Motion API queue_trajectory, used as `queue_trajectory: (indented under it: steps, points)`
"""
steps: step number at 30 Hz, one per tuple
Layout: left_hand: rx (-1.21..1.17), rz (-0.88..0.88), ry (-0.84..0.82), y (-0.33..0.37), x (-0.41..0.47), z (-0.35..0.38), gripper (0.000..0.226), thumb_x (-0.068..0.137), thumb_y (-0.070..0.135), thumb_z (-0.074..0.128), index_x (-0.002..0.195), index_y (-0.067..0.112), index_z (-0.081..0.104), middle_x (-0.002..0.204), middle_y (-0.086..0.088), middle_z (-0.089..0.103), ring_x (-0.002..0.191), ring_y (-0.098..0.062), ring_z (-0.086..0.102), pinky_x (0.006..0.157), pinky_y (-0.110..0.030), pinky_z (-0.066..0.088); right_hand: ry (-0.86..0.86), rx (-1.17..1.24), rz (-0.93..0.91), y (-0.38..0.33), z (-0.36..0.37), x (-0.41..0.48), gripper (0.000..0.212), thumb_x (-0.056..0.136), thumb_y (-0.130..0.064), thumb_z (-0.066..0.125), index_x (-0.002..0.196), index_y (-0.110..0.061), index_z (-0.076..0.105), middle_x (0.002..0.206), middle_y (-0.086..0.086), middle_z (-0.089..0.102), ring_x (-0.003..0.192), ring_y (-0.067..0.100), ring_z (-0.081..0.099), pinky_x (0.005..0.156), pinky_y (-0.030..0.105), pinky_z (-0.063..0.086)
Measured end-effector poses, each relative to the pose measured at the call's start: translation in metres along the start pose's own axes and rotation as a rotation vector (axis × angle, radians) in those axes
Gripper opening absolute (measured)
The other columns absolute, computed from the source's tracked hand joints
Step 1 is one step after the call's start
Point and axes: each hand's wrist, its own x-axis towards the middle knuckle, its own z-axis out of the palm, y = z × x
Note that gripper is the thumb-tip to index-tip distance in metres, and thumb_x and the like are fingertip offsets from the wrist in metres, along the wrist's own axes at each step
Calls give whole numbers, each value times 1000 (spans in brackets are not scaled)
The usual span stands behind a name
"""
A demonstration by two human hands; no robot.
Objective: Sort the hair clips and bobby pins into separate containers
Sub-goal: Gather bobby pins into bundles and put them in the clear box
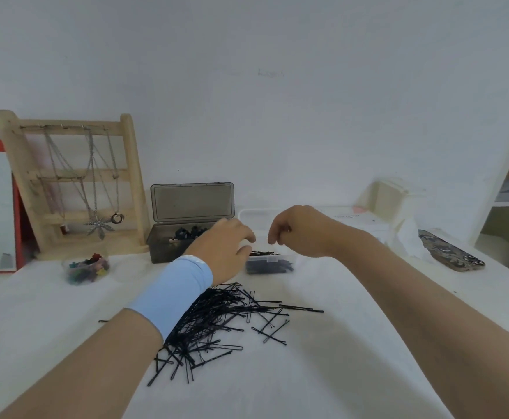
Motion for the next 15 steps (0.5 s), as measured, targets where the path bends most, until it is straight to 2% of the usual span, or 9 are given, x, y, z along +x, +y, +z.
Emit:
queue_trajectory:
  steps: [2, 3, 5, 7, 8, 10, 12, 14, 15]
  points:
    - [-31, -9, -2, 4, -10, -7, 8, 96, 35, 51, 100, 35, 58, 103, 16, 53, 100, -7, 52, 85, -25, 44, -215, -58, -18, -9, -1, -13, 29, 82, -14, 56, 78, -38, 71, 70, -21, 68, 65, -10, 61, 57, 7, 44]
    - [-58, -36, -99, 7, -15, -10, 9, 92, 43, 55, 98, 37, 58, 104, 17, 56, 96, -5, 54, 82, -24, 45, -352, -120, -4, -13, 2, -19, 22, 80, -19, 62, 87, -38, 72, 73, -19, 70, 67, -7, 64, 61, 12, 50]
    - [-87, -93, -385, 11, -28, -11, 49, 74, 69, 61, 115, 43, 57, 123, 19, 53, 111, -4, 52, 95, -30, 44, -563, -309, 79, -19, 12, -28, 35, 74, -34, 74, 109, -38, 68, 84, -10, 74, 64, -1, 68, 64, 25, 56]
    - [4, -111, -584, 17, -41, -4, 99, 53, 85, 61, 140, 45, 38, 145, 19, 37, 131, -8, 38, 110, -41, 36, -612, -480, 135, -23, 24, -33, 50, 74, -37, 77, 121, -38, 63, 88, -4, 75, 51, -3, 62, 58, 24, 50]
    - [53, -105, -606, 19, -46, 0, 109, 49, 88, 61, 145, 45, 31, 150, 19, 30, 136, -10, 33, 112, -45, 34, -595, -505, 131, -24, 30, -33, 50, 75, -33, 78, 123, -36, 63, 91, -2, 75, 52, 0, 62, 59, 24, 50]
    - [70, -86, -544, 21, -50, 6, 103, 55, 84, 62, 145, 41, 35, 146, 17, 33, 135, -11, 33, 110, -45, 37, -579, -476, 122, -26, 37, -31, 44, 77, -23, 76, 120, -30, 67, 96, 1, 75, 59, 9, 64, 65, 26, 55]
    - [14, -65, -452, 17, -50, 5, 74, 72, 68, 67, 136, 36, 50, 133, 12, 48, 122, -12, 47, 102, -35, 43, -583, -451, 96, -30, 39, -28, 40, 78, -16, 75, 116, -28, 70, 95, 2, 75, 65, 15, 67, 65, 25, 54]
    - [-26, -50, -410, 11, -51, 2, 52, 81, 51, 70, 128, 34, 57, 124, 12, 57, 105, -9, 54, 94, -25, 44, -540, -397, 41, -34, 42, -24, 36, 78, -14, 73, 110, -30, 73, 91, -3, 74, 71, 16, 65, 62, 21, 50]
    - [-52, -50, -404, 8, -52, 0, 51, 81, 49, 71, 127, 34, 57, 124, 12, 57, 103, -8, 54, 92, -24, 44, -498, -328, 1, -37, 43, -22, 34, 78, -14, 73, 107, -31, 74, 85, -8, 71, 71, 14, 64, 59, 19, 47]
